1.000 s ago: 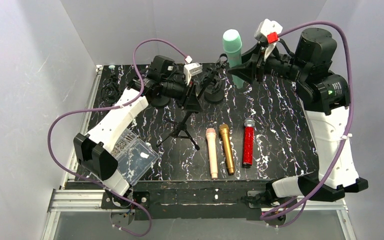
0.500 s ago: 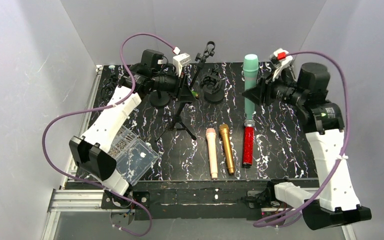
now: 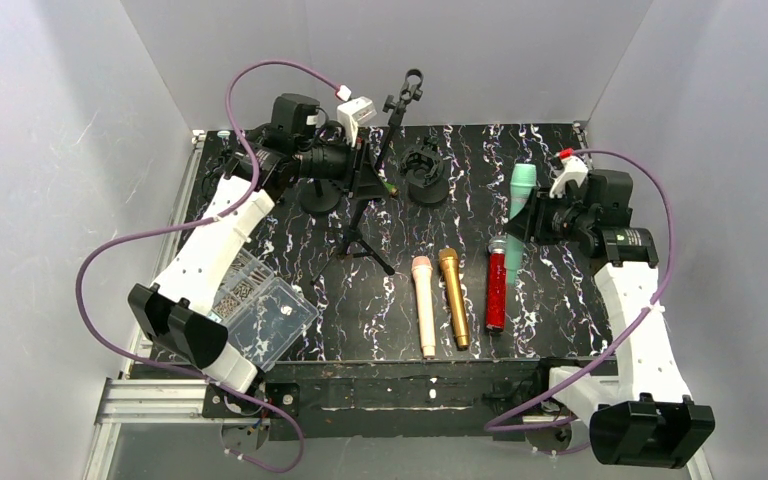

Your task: Remove the microphone from the stand

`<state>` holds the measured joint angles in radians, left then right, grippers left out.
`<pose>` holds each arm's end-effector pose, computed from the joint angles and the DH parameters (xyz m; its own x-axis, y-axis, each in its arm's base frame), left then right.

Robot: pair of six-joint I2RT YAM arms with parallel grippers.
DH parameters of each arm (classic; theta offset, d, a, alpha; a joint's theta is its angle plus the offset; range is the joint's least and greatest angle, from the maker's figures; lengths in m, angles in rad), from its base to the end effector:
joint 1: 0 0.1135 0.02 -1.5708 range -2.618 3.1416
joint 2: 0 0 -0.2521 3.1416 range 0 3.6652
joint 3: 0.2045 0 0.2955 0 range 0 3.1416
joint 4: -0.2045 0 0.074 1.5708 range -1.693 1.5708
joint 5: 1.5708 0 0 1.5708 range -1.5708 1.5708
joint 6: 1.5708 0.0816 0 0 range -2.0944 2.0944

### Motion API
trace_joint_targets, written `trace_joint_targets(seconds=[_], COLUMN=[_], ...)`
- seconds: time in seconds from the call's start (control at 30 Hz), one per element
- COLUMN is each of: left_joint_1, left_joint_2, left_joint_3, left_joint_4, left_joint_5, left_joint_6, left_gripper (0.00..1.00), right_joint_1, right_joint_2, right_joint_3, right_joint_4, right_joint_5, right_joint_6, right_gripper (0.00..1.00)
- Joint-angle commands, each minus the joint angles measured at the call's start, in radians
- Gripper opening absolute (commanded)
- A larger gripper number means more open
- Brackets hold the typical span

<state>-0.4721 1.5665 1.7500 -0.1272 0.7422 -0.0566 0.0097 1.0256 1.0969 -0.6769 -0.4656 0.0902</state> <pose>0.3547 -0.2430 0.4849 -0.0029 -0.0453 -0.9990 0.9375 0.3475 -0.0185 0.2940 0.0395 0.3259 -0.6009 0.0747 -0.7958 -0.3249 0.8868 0.3286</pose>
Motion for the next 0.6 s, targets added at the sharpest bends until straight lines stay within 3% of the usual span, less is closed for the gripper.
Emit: trace_joint_targets(seconds=[0.0, 0.27, 0.57], left_joint_1=[0.004, 0.004, 0.004], left_joint_2=[-0.072, -0.079, -0.077], left_joint_3=[0.058, 0.079, 0.082], left_joint_4=[-0.01, -0.026, -0.034], left_joint_5=[0.021, 0.03, 0.037], left_joint_6=[-0.056, -0.055, -0.068], left_gripper=[0.0, 0.0, 0.0], right_joint_1=[-0.065, -0.217, -0.236], right_joint_2=[-0.009, 0.122, 0.289], right_joint_3=[-0.038, -0.082, -0.071], right_joint_4=[0.05, -0.008, -0.061], right_joint_5=[0.048, 0.001, 0.066], right_joint_6=[0.041, 0.041, -0.036], right_gripper=[0.01, 0.01, 0.01])
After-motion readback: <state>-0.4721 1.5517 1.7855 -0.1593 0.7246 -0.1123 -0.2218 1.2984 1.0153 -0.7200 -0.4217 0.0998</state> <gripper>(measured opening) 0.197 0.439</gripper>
